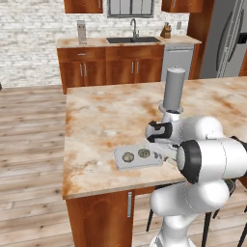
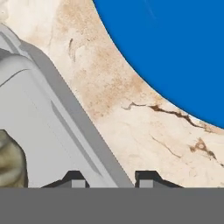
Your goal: Place two dumplings into each of the tupperware containers and then place the containers in the fridge.
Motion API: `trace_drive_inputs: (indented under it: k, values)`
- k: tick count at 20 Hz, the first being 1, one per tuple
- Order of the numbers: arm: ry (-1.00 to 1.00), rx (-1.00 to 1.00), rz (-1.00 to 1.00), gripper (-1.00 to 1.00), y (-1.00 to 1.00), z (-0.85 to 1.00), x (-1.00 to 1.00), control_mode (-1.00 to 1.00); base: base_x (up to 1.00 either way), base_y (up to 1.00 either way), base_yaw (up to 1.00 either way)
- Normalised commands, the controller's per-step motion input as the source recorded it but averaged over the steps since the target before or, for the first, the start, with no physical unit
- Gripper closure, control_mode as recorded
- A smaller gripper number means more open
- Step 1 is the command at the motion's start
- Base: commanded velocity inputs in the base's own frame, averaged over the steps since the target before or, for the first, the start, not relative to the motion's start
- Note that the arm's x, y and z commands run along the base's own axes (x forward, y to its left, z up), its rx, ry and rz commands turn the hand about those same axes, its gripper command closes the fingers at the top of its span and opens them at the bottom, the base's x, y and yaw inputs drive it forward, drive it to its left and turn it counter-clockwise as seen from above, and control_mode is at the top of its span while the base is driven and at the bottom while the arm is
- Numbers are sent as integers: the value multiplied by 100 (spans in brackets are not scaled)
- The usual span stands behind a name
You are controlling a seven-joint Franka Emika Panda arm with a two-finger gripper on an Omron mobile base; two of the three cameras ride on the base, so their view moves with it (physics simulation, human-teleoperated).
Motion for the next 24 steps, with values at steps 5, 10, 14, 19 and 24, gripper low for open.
trace_drive_inputs:
  k: [5, 10, 14, 19, 24]
  values:
    - [0, 0, -14, 100, 0, 68, -15, -100, 0, 0, 0]
    - [5, 0, -27, 100, 0, 78, -45, -100, 0, 0, 0]
    - [4, 0, -46, 100, 9, 75, -55, -100, 0, 0, 0]
    - [5, 0, -54, 100, 24, 76, -65, -100, 0, 0, 0]
    - [7, 0, -58, 100, 37, 53, -52, -100, 0, 0, 0]
